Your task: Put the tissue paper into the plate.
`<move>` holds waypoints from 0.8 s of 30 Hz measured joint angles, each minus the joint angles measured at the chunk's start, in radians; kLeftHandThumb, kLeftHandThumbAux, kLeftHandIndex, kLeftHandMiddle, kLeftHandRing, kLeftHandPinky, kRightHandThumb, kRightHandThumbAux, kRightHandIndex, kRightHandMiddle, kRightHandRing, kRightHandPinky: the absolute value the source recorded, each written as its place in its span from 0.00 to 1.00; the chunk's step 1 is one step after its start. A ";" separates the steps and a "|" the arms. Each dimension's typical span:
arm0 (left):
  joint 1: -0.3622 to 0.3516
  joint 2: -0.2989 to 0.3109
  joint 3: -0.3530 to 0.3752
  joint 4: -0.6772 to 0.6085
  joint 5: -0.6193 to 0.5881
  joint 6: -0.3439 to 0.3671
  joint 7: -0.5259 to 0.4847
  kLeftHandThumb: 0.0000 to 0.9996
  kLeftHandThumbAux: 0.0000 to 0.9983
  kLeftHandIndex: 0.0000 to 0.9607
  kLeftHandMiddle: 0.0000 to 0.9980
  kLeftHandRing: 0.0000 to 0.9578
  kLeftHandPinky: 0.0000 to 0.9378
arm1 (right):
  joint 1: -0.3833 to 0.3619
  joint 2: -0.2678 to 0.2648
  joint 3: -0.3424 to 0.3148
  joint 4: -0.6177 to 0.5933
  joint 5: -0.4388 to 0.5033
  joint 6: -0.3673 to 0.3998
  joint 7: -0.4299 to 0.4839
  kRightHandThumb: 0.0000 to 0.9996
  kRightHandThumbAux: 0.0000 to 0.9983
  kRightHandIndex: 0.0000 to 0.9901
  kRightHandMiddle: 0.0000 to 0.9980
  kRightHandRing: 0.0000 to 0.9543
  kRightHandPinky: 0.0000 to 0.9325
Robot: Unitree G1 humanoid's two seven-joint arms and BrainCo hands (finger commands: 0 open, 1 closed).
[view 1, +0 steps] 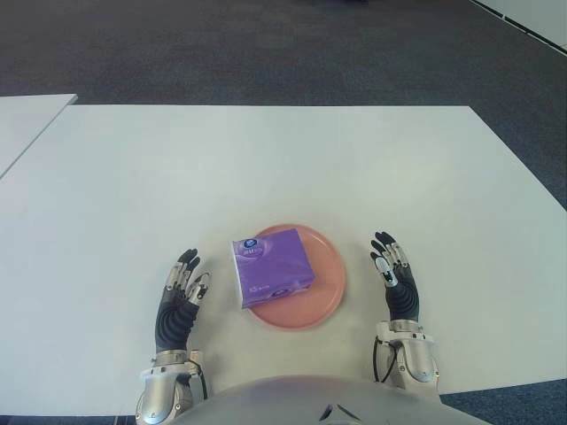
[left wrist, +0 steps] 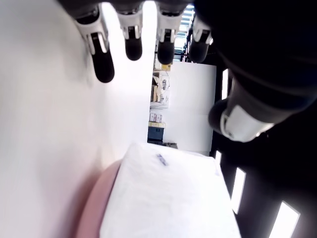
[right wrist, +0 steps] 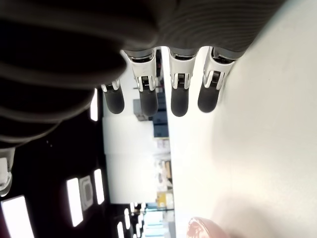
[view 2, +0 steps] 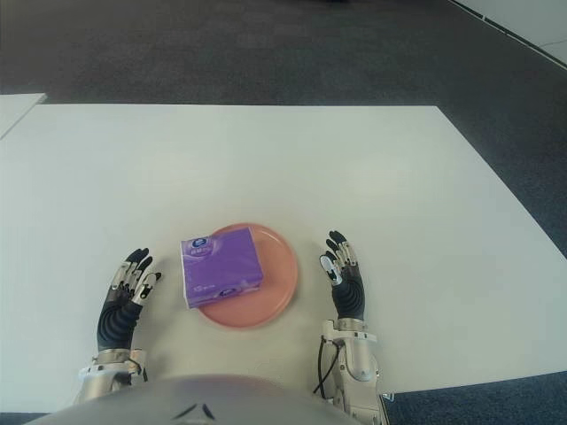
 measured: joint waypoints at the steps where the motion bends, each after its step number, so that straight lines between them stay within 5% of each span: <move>1: -0.005 0.001 0.003 0.007 0.007 -0.008 0.000 0.19 0.64 0.09 0.07 0.05 0.07 | -0.003 0.002 0.000 0.005 -0.001 -0.005 0.000 0.18 0.40 0.12 0.13 0.11 0.11; 24: -0.094 0.006 0.055 0.112 0.037 -0.108 0.005 0.22 0.64 0.10 0.07 0.06 0.08 | 0.001 0.002 -0.015 -0.022 -0.008 0.009 -0.021 0.20 0.42 0.10 0.13 0.10 0.10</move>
